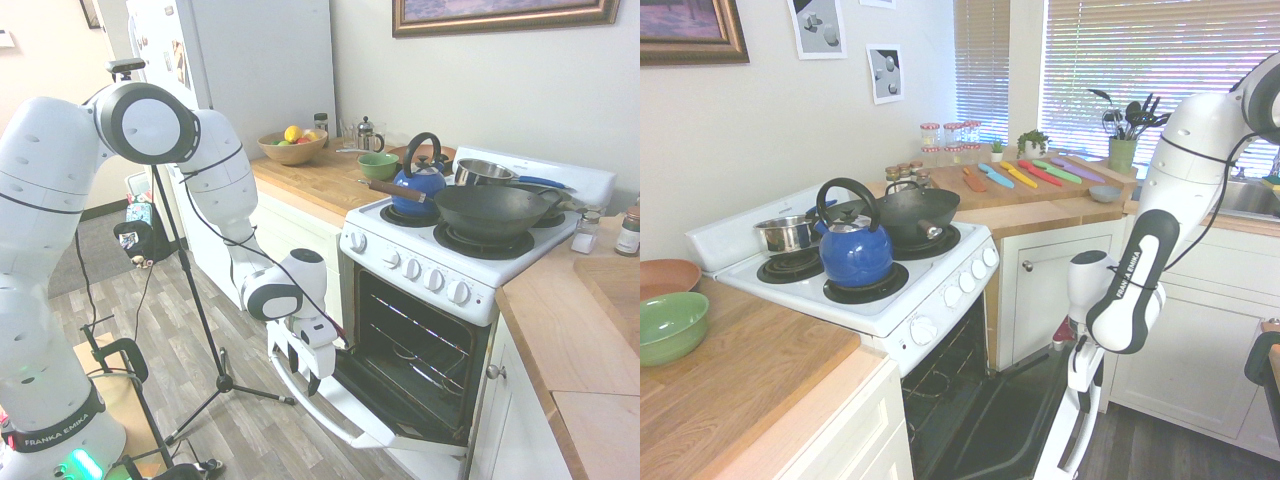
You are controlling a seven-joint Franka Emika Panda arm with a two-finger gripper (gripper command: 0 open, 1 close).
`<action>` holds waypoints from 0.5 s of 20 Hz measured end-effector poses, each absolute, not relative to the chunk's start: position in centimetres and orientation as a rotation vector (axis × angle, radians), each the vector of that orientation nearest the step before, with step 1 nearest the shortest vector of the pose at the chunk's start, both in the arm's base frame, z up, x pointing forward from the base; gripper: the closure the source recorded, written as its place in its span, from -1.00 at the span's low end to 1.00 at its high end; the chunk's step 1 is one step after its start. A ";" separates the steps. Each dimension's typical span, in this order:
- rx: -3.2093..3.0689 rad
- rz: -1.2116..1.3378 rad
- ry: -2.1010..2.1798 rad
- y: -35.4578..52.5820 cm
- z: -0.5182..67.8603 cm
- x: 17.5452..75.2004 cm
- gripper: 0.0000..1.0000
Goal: Close the oven
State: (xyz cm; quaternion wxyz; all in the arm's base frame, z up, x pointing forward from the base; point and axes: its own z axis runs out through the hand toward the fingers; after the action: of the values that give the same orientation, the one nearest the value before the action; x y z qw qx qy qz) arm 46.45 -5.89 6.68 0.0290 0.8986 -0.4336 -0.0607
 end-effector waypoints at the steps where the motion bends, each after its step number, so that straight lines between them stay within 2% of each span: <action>1: 2.773 -0.199 -1.324 -5.9 6.4 46.4 -1.00; 5: 2.809 -0.172 -1.263 -5.6 4.9 46.5 -1.00; 10: 2.865 -0.018 -1.239 -4.4 3.1 46.9 -1.00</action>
State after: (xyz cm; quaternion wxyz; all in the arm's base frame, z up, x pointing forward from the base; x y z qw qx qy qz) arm 46.93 -4.43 3.08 0.0099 0.9178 -0.3968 -0.0058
